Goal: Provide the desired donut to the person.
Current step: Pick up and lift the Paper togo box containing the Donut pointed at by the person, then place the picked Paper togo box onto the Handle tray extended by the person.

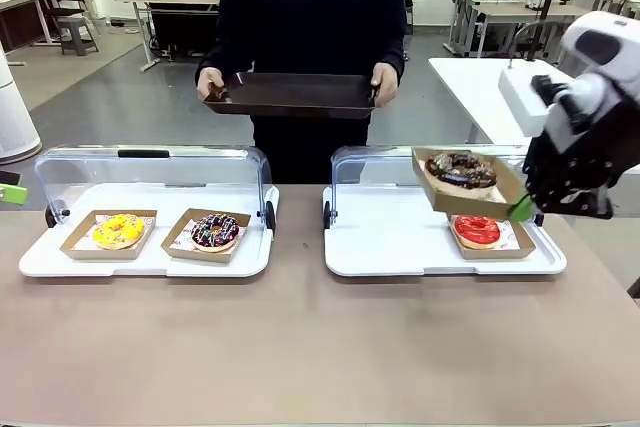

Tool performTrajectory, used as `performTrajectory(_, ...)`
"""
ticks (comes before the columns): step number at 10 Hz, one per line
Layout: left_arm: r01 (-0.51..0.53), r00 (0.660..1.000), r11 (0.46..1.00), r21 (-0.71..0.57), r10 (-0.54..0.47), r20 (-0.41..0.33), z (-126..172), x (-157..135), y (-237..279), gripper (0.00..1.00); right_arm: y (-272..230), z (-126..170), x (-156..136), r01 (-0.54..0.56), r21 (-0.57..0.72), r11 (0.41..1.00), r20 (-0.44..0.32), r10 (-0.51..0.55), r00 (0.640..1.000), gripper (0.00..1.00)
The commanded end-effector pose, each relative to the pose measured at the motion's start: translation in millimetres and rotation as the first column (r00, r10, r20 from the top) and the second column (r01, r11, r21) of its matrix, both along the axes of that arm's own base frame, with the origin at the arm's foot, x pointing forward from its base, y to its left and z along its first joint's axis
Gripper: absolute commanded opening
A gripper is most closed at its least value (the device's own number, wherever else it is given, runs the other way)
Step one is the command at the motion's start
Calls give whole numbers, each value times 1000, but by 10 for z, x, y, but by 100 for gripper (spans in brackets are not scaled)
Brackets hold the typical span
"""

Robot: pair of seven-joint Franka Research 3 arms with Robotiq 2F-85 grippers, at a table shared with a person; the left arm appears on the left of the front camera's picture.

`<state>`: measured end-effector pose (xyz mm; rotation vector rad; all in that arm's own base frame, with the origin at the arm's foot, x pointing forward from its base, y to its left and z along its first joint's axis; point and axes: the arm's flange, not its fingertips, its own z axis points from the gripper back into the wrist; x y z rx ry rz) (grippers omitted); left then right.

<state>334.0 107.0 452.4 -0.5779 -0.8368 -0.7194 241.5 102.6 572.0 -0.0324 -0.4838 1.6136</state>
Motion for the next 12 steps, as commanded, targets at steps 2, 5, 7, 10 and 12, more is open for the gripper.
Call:
performTrajectory(2, 13, 1000, 1000, -11, -12, 26, -12, 11, 14, 100, 110, 66, 352, -6, 22, 1000, -10, 6, 1000, 0)
performTrajectory(5, 13, 1000, 1000, -11, -12, 26, -12, 11, 14, 100, 10, 90, 0, -11, 14, 1000, 17, 11, 1000, 0)
performTrajectory(7, 13, 1000, 1000, -11, -12, 26, -12, 11, 14, 100, 10, 90, 0, -11, 14, 1000, 17, 11, 1000, 0)
performTrajectory(10, 13, 1000, 1000, -11, -12, 26, -12, 11, 14, 100, 10, 90, 0, -11, 14, 1000, 17, 11, 1000, 0)
performTrajectory(12, 13, 1000, 1000, -11, -12, 26, -12, 11, 14, 100, 10, 90, 0, -11, 14, 1000, 17, 11, 1000, 0)
